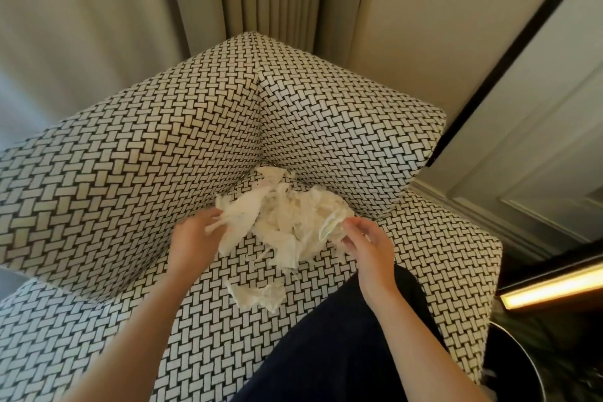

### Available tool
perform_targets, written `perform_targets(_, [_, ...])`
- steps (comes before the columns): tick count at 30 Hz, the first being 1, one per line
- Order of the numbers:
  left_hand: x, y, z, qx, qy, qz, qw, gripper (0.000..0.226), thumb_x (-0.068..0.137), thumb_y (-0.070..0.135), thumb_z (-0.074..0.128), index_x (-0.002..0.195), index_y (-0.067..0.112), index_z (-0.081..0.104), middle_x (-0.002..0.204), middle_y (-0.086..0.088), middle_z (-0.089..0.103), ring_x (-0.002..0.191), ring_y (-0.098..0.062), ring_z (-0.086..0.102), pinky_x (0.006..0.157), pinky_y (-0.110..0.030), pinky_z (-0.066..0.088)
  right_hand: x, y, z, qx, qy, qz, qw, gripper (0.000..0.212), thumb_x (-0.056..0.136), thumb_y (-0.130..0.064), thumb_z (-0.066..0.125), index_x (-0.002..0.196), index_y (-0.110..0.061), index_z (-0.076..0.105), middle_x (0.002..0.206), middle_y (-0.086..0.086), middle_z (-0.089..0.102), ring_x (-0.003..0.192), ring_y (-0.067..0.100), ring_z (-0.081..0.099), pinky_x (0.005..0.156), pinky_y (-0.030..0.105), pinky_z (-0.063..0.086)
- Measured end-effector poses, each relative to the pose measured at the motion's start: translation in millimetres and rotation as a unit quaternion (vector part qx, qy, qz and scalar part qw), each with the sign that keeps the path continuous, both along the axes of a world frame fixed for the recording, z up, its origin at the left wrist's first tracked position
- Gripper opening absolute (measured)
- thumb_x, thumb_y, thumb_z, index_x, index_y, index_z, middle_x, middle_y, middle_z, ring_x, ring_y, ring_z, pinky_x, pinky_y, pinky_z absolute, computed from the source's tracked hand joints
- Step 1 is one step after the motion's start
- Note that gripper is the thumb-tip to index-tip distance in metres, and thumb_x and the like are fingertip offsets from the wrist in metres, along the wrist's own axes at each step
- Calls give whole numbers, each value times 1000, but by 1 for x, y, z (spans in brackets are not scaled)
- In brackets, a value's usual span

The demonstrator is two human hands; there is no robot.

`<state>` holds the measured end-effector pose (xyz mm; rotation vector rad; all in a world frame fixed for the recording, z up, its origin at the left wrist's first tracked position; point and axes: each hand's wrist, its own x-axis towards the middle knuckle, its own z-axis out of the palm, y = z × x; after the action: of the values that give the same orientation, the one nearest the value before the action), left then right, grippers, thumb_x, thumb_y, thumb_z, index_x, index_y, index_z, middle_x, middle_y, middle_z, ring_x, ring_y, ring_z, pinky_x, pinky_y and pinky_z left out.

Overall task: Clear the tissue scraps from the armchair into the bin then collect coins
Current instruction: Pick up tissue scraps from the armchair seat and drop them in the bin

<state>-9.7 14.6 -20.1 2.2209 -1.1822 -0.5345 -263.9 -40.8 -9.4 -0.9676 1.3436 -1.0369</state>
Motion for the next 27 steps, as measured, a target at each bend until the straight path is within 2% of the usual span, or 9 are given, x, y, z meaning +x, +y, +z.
perform_targets(2, [-15, -7, 13, -22, 34, 5, 999, 35, 90, 18, 59, 124, 11, 59, 114, -4, 65, 57, -12, 54, 53, -19, 46, -14, -3, 8, -12, 21, -1, 1000, 13, 82, -19, 70, 94, -18, 69, 103, 2, 69, 103, 17, 64, 94, 43, 51])
perform_targets(4, [-36, -16, 26, -45, 73, 3, 996, 33, 90, 16, 60, 123, 11, 60, 101, 2, 64, 52, -5, 49, 44, -10, 38, -32, -4, 18, -32, 49, 0, 998, 12, 80, -20, 71, 90, -25, 71, 98, -8, 69, 101, 11, 63, 97, 43, 49])
perform_targets(6, [-60, -26, 39, -70, 139, -10, 988, 31, 89, 15, 61, 120, 10, 62, 102, 3, 65, 65, 0, 54, 49, -8, 38, -52, -4, 27, -39, 69, -21, 997, 15, 78, -20, 73, 89, -30, 72, 98, -10, 69, 102, 9, 62, 98, 42, 47])
perform_targets(10, [-119, -47, 57, -85, 312, -36, 945, 25, 89, 14, 61, 113, 14, 66, 95, 6, 69, 88, -13, 64, 68, -21, 47, -107, 2, 40, -48, 108, -77, 990, 21, 78, -18, 72, 86, -36, 68, 99, -12, 67, 103, 8, 59, 101, 44, 44])
perform_targets(12, [-152, -56, 62, -64, 370, -57, 925, 23, 89, 17, 60, 111, 15, 67, 98, 3, 70, 93, -17, 64, 78, -28, 50, -137, 9, 41, -53, 116, -119, 985, 24, 79, -16, 72, 85, -38, 67, 100, -11, 67, 104, 11, 59, 100, 46, 45])
perform_targets(16, [-218, -71, 61, -10, 455, -99, 885, 21, 91, 16, 58, 110, 14, 66, 100, -2, 69, 89, -14, 60, 78, -27, 47, -192, 29, 40, -35, 100, -199, 974, 21, 81, -15, 71, 88, -34, 69, 103, -6, 67, 105, 16, 61, 97, 47, 47])
perform_targets(20, [-290, -80, 53, 68, 497, -138, 854, 18, 92, 17, 58, 108, 17, 66, 101, -1, 69, 90, -14, 58, 81, -30, 46, -243, 55, 35, -4, 72, -289, 955, 16, 81, -13, 71, 85, -29, 69, 101, -2, 69, 102, 18, 62, 95, 43, 49])
perform_targets(23, [-340, -80, 46, 134, 522, -144, 830, 7, 91, 17, 59, 95, 21, 64, 99, -2, 67, 90, -15, 59, 87, -33, 47, -273, 73, 25, 30, 54, -343, 937, 19, 82, -10, 70, 86, -28, 69, 103, -1, 67, 103, 17, 61, 95, 40, 50])
perform_targets(27, [-398, -77, 22, 227, 514, -153, 813, 29, 89, 15, 61, 118, 11, 59, 107, -8, 64, 96, -19, 59, 87, -34, 49, -301, 90, 12, 71, 21, -399, 914, 22, 83, -6, 67, 84, -28, 65, 98, -3, 64, 98, 17, 59, 94, 38, 48])
